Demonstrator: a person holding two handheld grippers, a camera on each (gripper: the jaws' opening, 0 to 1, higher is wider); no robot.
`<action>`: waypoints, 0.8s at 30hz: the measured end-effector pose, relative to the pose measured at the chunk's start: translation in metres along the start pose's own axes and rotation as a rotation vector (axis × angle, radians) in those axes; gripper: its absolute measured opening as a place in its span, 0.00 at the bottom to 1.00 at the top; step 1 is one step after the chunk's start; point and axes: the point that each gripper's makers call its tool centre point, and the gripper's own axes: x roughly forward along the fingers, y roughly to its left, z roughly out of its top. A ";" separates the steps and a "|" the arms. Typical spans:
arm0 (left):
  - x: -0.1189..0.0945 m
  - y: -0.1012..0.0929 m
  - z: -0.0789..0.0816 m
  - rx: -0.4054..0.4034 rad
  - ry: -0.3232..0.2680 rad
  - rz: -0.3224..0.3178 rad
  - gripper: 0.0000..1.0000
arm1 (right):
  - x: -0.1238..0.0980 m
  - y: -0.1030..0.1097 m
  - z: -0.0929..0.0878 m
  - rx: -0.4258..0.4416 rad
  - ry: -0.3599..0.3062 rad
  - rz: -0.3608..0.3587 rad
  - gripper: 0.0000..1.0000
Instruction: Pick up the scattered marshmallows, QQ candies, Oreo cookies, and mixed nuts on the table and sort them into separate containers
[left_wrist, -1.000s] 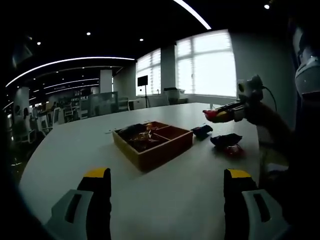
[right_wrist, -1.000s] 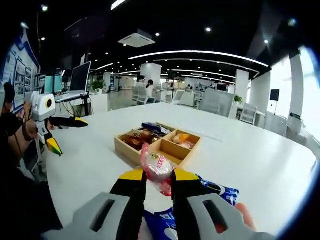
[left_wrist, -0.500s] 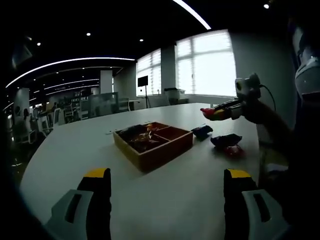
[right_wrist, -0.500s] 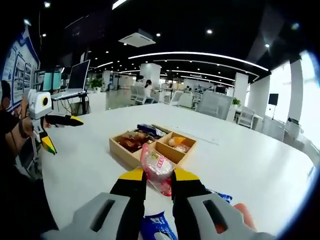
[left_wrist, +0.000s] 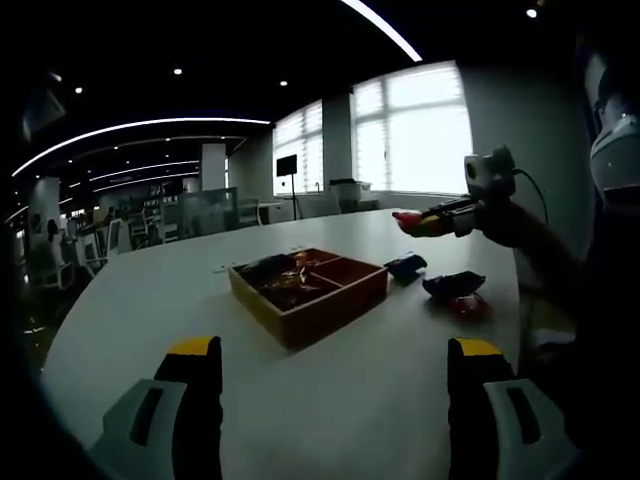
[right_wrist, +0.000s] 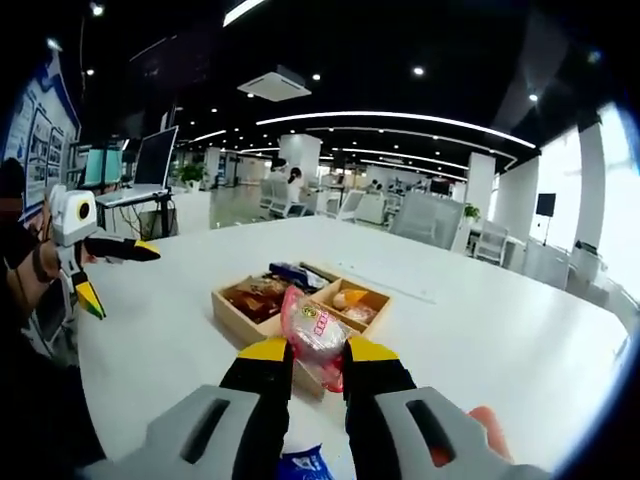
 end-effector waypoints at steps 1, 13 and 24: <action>0.000 0.000 0.000 0.000 -0.001 0.001 0.97 | 0.001 -0.001 0.001 -0.003 -0.001 0.000 0.16; -0.002 -0.002 0.001 -0.013 -0.011 -0.009 0.97 | 0.026 -0.014 0.003 0.011 0.016 0.007 0.16; -0.004 -0.001 -0.003 -0.011 -0.003 -0.007 0.97 | 0.054 -0.025 0.010 0.041 0.009 0.023 0.16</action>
